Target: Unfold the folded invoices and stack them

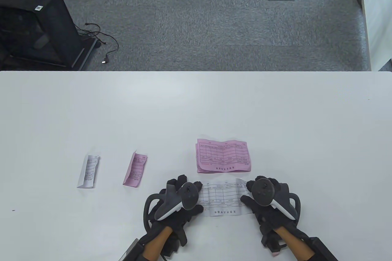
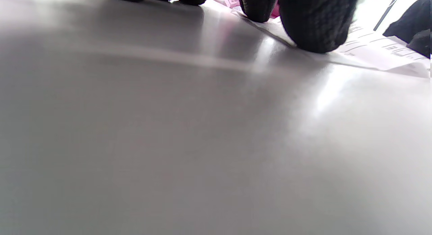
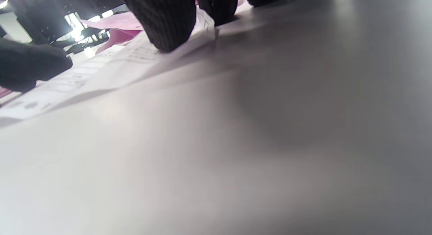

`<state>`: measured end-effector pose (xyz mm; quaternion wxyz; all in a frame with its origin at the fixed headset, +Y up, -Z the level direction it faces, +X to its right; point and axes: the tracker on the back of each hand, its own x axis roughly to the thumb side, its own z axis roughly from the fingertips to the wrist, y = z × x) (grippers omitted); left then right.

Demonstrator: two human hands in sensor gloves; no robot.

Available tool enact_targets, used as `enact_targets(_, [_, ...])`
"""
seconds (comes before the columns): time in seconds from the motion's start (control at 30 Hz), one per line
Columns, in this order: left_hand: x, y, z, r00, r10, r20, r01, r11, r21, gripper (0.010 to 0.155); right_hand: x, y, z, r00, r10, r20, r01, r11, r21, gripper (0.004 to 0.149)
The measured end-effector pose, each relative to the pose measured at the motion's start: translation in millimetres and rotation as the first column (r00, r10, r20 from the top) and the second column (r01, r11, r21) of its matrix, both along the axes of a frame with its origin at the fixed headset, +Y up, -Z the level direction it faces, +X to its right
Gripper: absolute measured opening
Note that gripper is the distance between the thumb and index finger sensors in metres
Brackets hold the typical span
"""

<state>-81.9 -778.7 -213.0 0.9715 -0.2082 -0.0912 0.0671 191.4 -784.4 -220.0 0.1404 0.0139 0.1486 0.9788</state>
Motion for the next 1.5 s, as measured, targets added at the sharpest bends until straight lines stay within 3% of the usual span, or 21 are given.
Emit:
enact_targets(0.27, [1,0,1,1.0,-0.001,0.004,0.001,1.0,0.0,0.075,5,-4,1,0.98,-0.133,0.151,0.137,0.99,-0.017,0.039])
enact_targets(0.47, [1,-1,1,1.0,0.0,0.005,0.0,1.0,-0.002,0.075,9,-5,0,0.972,-0.164,0.167,0.175,0.983,-0.051,0.037])
enact_targets(0.57, [1,-1,2,1.0,-0.002,0.004,0.002,1.0,-0.001,0.075,14,-4,0,0.948,-0.27,0.168,0.284,0.957,-0.064,0.035])
enact_targets(0.77, [1,-1,2,1.0,0.001,0.002,-0.001,1.0,-0.003,0.076,22,3,1,0.875,-0.446,0.188,0.448,0.894,0.036,0.033])
enact_targets(0.93, [-2,0,2,0.999,0.037,-0.008,-0.037,0.999,0.005,0.078,17,11,3,0.785,-0.603,0.14,0.603,0.796,0.046,0.033])
enact_targets(1.13, [-21,12,1,0.964,0.253,-0.081,-0.252,0.967,0.026,0.086,8,32,8,0.586,-0.809,0.049,0.811,0.584,-0.04,0.031])
enact_targets(1.27, [-39,22,1,0.859,0.501,-0.106,-0.501,0.865,0.022,0.096,0,54,14,0.491,-0.868,-0.082,0.864,0.497,-0.083,0.031])
enact_targets(1.33, [-48,25,1,0.776,0.623,-0.097,-0.627,0.779,-0.016,0.103,-2,64,17,0.468,-0.876,-0.119,0.875,0.478,-0.078,0.031])
enact_targets(1.4, [-57,25,0,0.643,0.762,-0.077,-0.765,0.633,-0.121,0.105,-1,71,19,0.451,-0.879,-0.151,0.886,0.462,-0.04,0.031])
enact_targets(1.43, [-58,25,0,0.561,0.825,-0.069,-0.823,0.548,-0.146,0.101,1,72,19,0.456,-0.878,-0.147,0.886,0.463,-0.019,0.031])
enact_targets(1.5, [-59,26,0,0.445,0.894,-0.053,-0.892,0.436,-0.122,0.083,5,70,18,0.463,-0.877,-0.128,0.886,0.464,0.023,0.031])
